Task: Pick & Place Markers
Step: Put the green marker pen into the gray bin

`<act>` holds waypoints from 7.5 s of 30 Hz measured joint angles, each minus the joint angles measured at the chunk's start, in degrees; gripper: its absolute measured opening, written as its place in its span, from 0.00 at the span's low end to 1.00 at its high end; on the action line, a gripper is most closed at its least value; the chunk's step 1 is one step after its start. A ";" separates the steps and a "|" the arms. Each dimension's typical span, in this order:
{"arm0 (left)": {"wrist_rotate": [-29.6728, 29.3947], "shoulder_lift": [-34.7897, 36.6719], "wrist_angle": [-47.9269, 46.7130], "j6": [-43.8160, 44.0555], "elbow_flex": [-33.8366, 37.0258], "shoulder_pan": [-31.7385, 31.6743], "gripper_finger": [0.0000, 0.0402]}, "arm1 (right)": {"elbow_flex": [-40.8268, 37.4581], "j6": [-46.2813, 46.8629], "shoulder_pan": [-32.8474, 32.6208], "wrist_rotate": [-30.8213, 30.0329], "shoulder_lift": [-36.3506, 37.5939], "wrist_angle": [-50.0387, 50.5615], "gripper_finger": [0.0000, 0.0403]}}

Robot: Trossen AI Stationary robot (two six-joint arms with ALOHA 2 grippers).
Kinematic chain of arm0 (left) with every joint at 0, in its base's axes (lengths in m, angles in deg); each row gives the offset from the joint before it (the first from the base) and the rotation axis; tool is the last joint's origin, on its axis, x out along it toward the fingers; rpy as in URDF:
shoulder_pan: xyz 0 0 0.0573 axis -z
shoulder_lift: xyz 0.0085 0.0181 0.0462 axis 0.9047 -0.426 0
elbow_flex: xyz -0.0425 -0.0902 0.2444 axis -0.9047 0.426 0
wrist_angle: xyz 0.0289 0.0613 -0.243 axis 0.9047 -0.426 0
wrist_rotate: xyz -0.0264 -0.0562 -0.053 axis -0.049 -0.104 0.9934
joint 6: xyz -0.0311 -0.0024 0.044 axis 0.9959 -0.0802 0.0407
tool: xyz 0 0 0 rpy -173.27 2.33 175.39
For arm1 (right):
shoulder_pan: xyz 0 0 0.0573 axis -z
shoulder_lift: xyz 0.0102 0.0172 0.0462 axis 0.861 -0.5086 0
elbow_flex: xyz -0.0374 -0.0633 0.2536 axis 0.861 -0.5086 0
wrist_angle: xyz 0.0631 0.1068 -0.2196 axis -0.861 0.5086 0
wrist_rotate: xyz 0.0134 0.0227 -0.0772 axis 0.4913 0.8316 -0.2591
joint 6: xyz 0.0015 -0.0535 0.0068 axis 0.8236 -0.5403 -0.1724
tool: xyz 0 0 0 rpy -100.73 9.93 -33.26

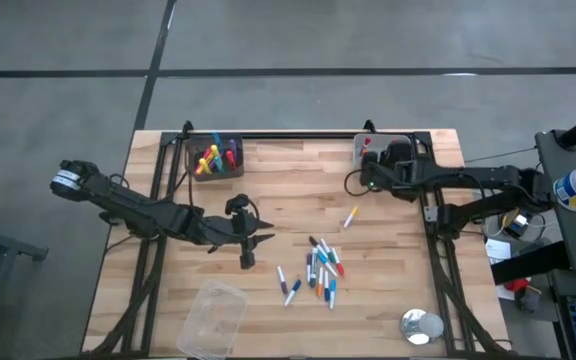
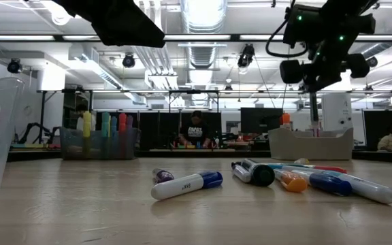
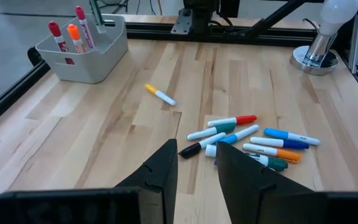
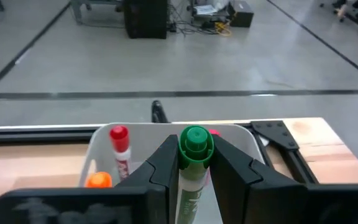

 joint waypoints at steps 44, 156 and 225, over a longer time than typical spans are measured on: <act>0.44 0.00 -1.45 -0.21 0.22 0.00 0.26 | -16.03 12.38 6.01 -2.31 0.00 -8.29 0.18; 1.77 0.00 -1.46 -0.20 0.94 0.00 0.26 | -9.36 -5.26 4.01 -5.53 3.61 -11.70 0.30; 1.21 -0.35 16.18 16.31 4.90 -0.83 0.26 | 5.24 -35.29 -38.99 44.18 -5.43 -31.78 0.16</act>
